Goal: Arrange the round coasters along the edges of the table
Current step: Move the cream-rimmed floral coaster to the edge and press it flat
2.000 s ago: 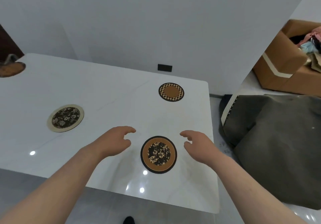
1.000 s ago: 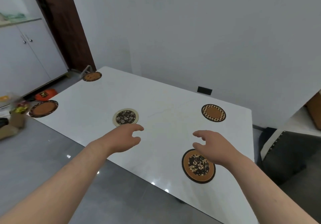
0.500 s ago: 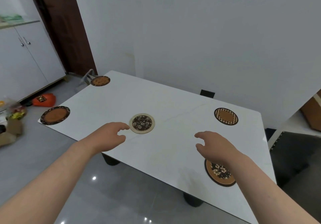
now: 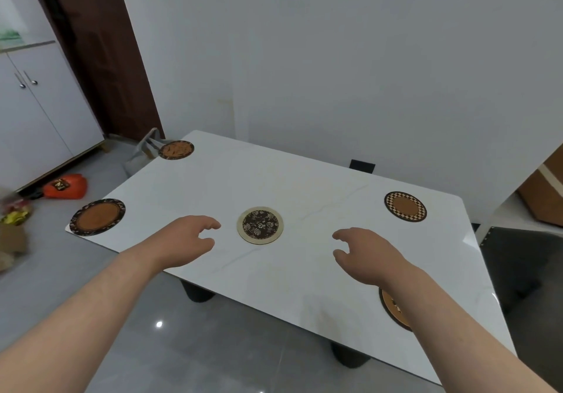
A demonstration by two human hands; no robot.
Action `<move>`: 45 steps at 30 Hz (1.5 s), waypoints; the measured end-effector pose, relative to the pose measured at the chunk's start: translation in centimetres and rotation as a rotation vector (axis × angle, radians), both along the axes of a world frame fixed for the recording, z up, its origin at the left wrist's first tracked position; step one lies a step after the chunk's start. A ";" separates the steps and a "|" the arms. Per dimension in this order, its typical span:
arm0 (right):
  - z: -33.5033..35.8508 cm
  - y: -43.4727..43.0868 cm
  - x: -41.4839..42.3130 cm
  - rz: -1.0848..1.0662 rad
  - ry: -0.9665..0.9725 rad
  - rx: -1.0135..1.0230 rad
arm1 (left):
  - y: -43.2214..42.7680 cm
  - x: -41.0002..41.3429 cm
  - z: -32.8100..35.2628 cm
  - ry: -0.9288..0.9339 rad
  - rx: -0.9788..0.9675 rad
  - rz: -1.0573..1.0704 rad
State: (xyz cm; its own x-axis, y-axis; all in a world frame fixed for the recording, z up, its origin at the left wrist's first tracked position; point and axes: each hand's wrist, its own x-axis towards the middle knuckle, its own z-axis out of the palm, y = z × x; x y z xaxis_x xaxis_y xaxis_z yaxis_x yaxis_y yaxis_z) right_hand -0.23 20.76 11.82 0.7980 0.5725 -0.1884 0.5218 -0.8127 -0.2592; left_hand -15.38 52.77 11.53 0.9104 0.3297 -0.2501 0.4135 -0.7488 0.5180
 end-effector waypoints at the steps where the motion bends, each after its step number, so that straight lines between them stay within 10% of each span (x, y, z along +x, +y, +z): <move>1: -0.2 0.4 0.3 0.001 0.005 0.003 | 0.3 0.4 -0.2 0.000 -0.005 0.001; 45: -16.0 19.2 18.8 -0.253 0.545 0.010 | 13.1 26.1 -18.7 0.416 -0.114 -0.166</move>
